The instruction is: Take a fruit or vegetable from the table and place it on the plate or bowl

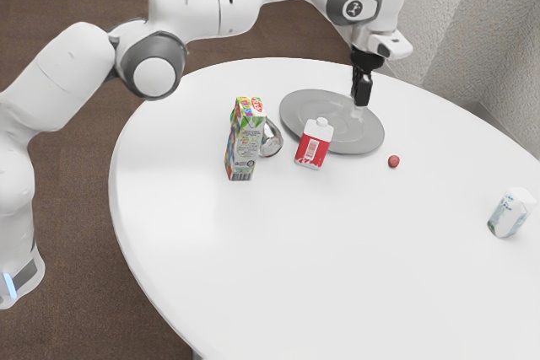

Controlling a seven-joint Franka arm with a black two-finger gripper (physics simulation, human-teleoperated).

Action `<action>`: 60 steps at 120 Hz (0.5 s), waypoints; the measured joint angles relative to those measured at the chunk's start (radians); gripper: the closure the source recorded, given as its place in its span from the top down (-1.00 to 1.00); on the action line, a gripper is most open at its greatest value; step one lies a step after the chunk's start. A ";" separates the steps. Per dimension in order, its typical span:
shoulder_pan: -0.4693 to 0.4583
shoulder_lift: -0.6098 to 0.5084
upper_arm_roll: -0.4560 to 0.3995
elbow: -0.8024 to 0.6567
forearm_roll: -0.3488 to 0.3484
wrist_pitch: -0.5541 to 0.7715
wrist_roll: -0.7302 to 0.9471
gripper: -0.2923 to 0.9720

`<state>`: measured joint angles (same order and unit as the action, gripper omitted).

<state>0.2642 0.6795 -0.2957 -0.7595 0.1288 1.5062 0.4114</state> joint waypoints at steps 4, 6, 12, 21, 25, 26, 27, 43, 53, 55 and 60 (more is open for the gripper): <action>0.003 0.012 -0.001 0.002 0.007 0.036 0.008 0.54; 0.004 0.018 -0.001 0.002 0.010 0.054 0.012 0.54; 0.006 0.040 -0.001 0.002 0.017 0.106 0.019 0.54; 0.007 0.065 0.004 0.001 0.023 0.185 0.026 0.54; 0.008 0.079 0.005 0.002 0.025 0.213 0.027 0.54; 0.009 0.083 0.006 0.002 0.025 0.220 0.027 0.54; 0.009 0.086 0.006 0.003 0.026 0.226 0.028 0.54; 0.016 0.186 0.005 0.100 0.034 0.296 0.034 0.54; 0.016 0.253 -0.027 0.162 0.040 0.323 0.046 0.54; 0.016 0.261 -0.034 0.167 0.041 0.330 0.048 0.54; 0.017 0.275 -0.049 0.175 0.042 0.349 0.054 0.54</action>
<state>0.2809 0.9545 -0.3451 -0.5845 0.1710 1.8549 0.4656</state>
